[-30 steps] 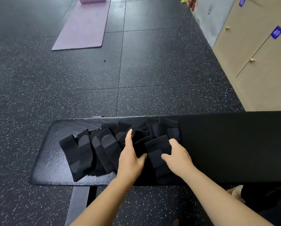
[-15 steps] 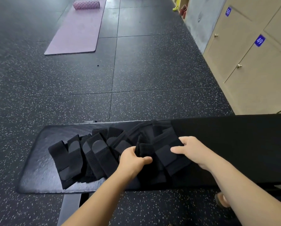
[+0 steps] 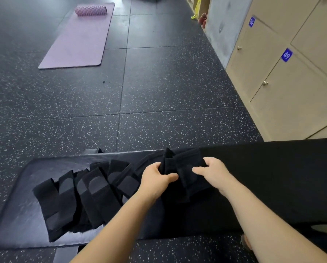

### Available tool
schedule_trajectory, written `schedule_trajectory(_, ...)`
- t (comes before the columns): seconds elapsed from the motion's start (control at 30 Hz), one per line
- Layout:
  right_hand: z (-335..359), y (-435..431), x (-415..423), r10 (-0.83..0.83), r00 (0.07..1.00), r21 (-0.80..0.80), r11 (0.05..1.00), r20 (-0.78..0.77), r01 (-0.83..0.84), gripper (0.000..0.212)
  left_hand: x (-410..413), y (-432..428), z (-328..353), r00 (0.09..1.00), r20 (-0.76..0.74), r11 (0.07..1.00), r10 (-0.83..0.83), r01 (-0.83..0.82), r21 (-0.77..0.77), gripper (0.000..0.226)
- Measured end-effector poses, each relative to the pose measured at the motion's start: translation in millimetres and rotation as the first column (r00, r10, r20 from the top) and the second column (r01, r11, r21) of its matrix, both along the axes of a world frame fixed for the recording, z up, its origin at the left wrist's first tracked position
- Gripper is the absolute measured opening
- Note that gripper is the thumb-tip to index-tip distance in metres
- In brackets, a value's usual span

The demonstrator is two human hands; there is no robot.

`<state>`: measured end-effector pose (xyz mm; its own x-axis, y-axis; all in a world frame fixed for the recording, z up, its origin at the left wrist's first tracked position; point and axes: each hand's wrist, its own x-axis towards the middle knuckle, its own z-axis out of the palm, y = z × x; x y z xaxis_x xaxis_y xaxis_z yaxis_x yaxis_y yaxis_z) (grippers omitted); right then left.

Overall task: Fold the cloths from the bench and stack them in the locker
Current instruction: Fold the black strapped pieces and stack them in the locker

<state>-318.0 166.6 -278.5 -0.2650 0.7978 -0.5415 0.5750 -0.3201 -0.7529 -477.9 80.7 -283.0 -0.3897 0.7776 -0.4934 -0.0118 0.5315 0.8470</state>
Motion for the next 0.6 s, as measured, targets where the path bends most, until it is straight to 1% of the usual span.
schedule_trajectory(0.03, -6, 4, -1, 0.035, 0.999, -0.004, 0.999, 0.021, -0.035, 0.069, -1, 4, -2, 1.0, -0.019, 1.0, -0.009, 0.008, -0.029, 0.015)
schedule_trajectory(0.07, -7, 6, -3, 0.053, 0.998, -0.014, 0.999, 0.031, -0.053, 0.069, -2, 8, -5, 0.999, -0.039, 0.999, -0.007, 0.005, -0.051, 0.015)
schedule_trajectory(0.13, -7, 7, -10, 0.022, 1.0, -0.009, 1.0, 0.023, -0.022, 0.066, 0, 16, -8, 0.997, -0.081, 0.997, 0.008, -0.014, -0.077, 0.015)
schedule_trajectory(0.2, -15, 9, -13, -0.004, 1.0, -0.005, 1.0, 0.005, 0.004, 0.068, 5, 22, -9, 0.993, -0.119, 0.996, 0.002, -0.013, -0.089, 0.016)
schedule_trajectory(0.3, -25, 11, -9, -0.067, 0.998, -0.012, 0.998, -0.018, 0.067, 0.066, 12, 26, -12, 0.995, -0.103, 0.992, -0.005, -0.008, -0.123, 0.021)
schedule_trajectory(0.37, -22, 10, -4, -0.106, 0.993, -0.038, 0.994, -0.044, 0.104, 0.057, 16, 26, -11, 1.0, -0.015, 0.989, 0.026, -0.028, -0.147, 0.028)
schedule_trajectory(0.43, -18, 7, 6, -0.141, 0.988, -0.069, 0.988, -0.067, 0.136, 0.042, 18, 25, -7, 0.985, 0.162, 0.99, 0.053, -0.03, -0.139, 0.026)
schedule_trajectory(0.5, -11, 1, 16, -0.166, 0.979, -0.09, 0.984, -0.115, 0.156, 0.033, 21, 22, 4, 0.937, 0.349, 0.995, 0.031, 0.004, -0.1, 0.02)
schedule_trajectory(0.57, -4, -3, 30, -0.198, 0.965, -0.121, 0.976, -0.17, 0.179, 0.044, 25, 20, 16, 0.875, 0.484, 0.997, 0.012, 0.025, -0.07, 0.022)
schedule_trajectory(0.6, 1, -3, 38, -0.216, 0.955, -0.131, 0.973, -0.203, 0.192, 0.042, 29, 19, 21, 0.854, 0.52, 0.998, -0.005, 0.04, -0.055, 0.022)
